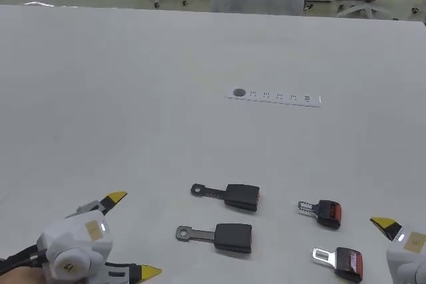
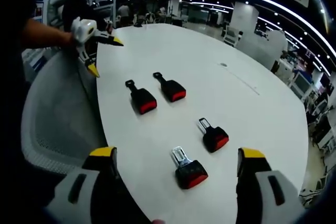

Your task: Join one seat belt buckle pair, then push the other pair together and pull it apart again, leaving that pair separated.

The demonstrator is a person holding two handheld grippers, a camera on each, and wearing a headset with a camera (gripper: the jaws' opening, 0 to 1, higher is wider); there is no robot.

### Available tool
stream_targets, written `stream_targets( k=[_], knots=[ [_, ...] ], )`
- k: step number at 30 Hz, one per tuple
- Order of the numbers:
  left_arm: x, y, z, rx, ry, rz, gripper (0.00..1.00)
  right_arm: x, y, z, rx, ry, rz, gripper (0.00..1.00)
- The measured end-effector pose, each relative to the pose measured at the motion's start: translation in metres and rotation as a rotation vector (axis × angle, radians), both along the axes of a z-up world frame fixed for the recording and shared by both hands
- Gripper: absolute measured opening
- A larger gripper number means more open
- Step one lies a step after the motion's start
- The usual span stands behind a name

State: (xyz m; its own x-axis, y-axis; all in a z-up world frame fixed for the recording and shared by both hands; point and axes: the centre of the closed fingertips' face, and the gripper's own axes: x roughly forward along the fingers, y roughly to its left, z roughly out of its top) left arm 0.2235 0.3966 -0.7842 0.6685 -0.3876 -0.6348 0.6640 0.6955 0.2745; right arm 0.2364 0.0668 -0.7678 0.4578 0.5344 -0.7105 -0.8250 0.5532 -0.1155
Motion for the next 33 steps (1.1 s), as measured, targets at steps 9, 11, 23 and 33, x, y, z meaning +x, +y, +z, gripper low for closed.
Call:
stream_targets(
  k=[9, 11, 23, 33],
  knots=[
    [-0.0003, 0.0001, -0.0014, 0.009, 0.003, -0.004, 0.98, -0.0024, -0.003, -0.0019, -0.005, -0.003, -0.006, 0.97],
    [-0.0011, -0.0005, -0.0017, 0.011, 0.006, -0.005, 0.98, -0.0025, -0.0045, -0.0034, -0.006, -0.001, -0.011, 0.97],
    [-0.0027, -0.0008, -0.0032, 0.023, 0.008, -0.014, 0.98, -0.004, -0.0038, -0.0061, -0.032, -0.01, 0.019, 0.94],
    [-0.0061, -0.0055, -0.0032, 0.01, 0.025, -0.039, 0.98, -0.0058, -0.0024, -0.0073, -0.049, -0.007, 0.069, 0.84]
  ],
)
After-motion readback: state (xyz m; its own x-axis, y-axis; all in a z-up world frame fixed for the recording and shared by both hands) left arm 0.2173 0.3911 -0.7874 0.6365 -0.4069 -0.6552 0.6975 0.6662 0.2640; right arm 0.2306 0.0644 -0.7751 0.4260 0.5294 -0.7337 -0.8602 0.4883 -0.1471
